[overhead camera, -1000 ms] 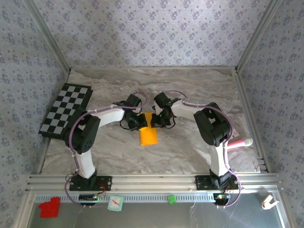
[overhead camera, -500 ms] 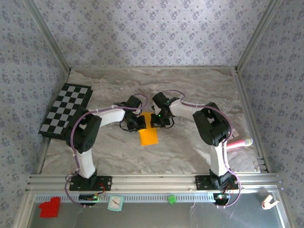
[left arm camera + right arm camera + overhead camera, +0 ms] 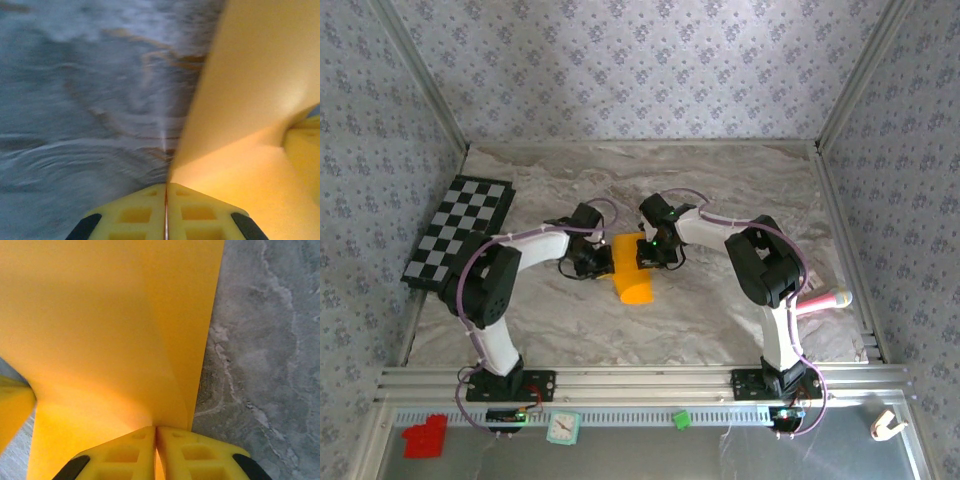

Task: Fold a paper plane with a square sheet of paper (pick it up from the middle)
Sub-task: First fold the square sheet of paper in half at the center of the table.

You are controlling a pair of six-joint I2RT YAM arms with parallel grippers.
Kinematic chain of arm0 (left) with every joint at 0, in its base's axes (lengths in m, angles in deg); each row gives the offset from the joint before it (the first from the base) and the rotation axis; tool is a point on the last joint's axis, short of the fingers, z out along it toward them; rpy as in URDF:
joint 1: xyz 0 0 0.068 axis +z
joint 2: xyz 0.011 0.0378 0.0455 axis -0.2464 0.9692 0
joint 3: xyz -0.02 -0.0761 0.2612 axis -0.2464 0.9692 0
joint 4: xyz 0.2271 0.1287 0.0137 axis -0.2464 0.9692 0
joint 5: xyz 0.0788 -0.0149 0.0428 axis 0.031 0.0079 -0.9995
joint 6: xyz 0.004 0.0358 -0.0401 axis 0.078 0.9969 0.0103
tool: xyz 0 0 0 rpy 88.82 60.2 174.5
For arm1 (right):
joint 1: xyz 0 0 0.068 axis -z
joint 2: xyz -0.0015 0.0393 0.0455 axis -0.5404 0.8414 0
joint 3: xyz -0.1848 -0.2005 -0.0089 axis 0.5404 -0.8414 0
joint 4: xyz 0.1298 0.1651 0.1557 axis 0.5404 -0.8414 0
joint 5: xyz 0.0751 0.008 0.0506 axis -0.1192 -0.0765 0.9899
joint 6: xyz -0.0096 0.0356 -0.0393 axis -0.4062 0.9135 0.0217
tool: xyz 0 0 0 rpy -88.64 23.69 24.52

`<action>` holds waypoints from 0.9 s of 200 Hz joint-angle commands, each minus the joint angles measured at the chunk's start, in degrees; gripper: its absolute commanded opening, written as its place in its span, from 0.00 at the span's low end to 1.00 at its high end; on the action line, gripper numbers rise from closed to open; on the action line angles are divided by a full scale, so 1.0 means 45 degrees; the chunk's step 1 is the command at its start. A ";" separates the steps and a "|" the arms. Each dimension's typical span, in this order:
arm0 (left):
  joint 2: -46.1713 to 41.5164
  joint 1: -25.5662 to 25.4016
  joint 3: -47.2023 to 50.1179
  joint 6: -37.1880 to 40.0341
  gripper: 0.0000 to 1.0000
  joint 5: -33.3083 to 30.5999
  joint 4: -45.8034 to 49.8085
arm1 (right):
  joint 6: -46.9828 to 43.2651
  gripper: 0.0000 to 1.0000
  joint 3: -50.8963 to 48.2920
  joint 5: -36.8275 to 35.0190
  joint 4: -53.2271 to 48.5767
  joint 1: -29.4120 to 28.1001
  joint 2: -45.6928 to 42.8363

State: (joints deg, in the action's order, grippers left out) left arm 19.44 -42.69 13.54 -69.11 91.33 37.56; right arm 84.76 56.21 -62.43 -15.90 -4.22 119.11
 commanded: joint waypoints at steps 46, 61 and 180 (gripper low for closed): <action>-0.1028 0.0033 0.0288 -0.0820 0.11 0.2039 -0.2328 | -0.0147 0.13 -0.0838 -0.2485 -0.1993 0.0068 0.1380; -0.0421 -0.0021 0.0033 -0.0921 0.11 0.2347 -0.2610 | -0.0186 0.13 -0.0820 -0.2466 -0.1965 0.0064 0.1402; 0.0753 0.1852 0.1074 0.0027 0.11 0.1552 -0.2809 | -0.0654 0.13 -0.0779 -0.2582 -0.2089 0.0081 0.1693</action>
State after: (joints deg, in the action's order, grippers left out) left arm 23.42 -38.91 16.16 -71.54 102.65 22.85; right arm 83.65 56.65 -62.63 -16.51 -4.33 119.48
